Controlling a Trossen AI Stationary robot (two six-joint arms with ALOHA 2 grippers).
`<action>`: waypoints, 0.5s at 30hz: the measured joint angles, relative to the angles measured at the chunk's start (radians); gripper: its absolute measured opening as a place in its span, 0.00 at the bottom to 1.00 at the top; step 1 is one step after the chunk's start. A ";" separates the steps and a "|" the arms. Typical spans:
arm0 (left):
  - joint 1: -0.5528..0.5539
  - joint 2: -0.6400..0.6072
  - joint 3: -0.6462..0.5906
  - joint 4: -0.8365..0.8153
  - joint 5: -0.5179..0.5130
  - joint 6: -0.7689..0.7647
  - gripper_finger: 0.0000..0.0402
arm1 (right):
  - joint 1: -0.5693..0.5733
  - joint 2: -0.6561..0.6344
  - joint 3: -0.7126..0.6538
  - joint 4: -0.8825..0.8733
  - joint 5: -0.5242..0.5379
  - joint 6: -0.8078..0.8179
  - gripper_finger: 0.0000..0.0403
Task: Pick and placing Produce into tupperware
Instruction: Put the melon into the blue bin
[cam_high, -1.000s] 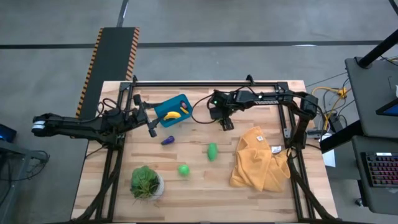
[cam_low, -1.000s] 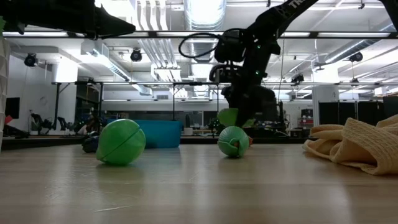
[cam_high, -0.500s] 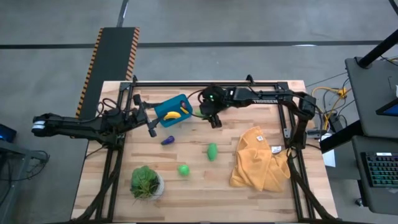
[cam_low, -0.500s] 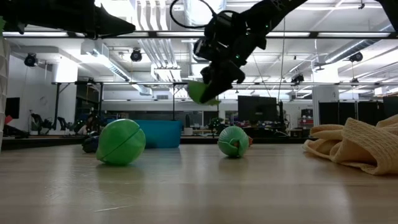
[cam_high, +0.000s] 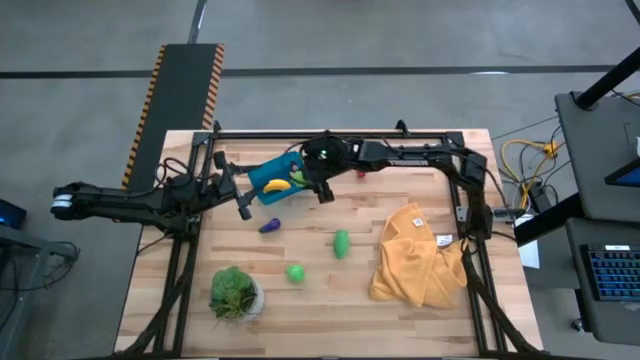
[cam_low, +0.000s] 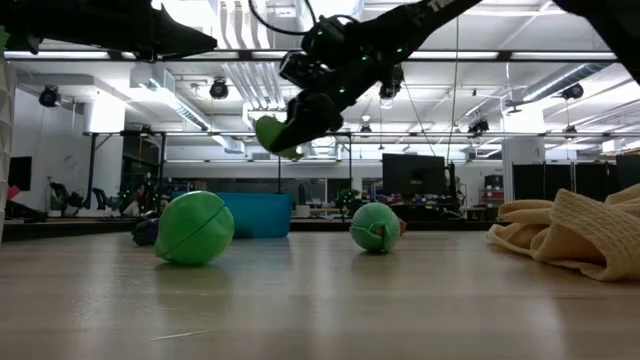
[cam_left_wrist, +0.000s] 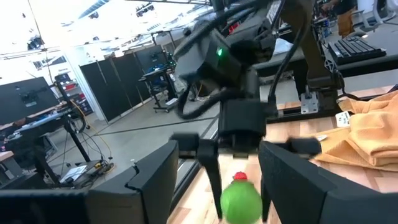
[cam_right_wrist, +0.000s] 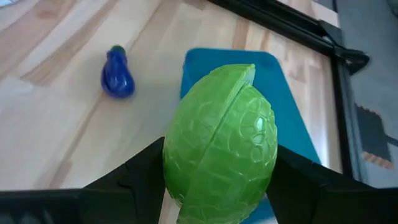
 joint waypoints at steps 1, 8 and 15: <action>0.000 0.000 0.000 0.000 0.000 0.000 0.52 | 0.000 0.020 0.022 -0.007 -0.002 0.002 0.54; 0.000 -0.003 0.000 0.000 0.000 0.000 0.52 | -0.006 0.142 0.193 -0.025 -0.001 0.015 0.54; 0.000 -0.005 0.000 -0.001 0.000 0.000 0.52 | -0.027 0.181 0.273 -0.034 0.003 0.015 0.54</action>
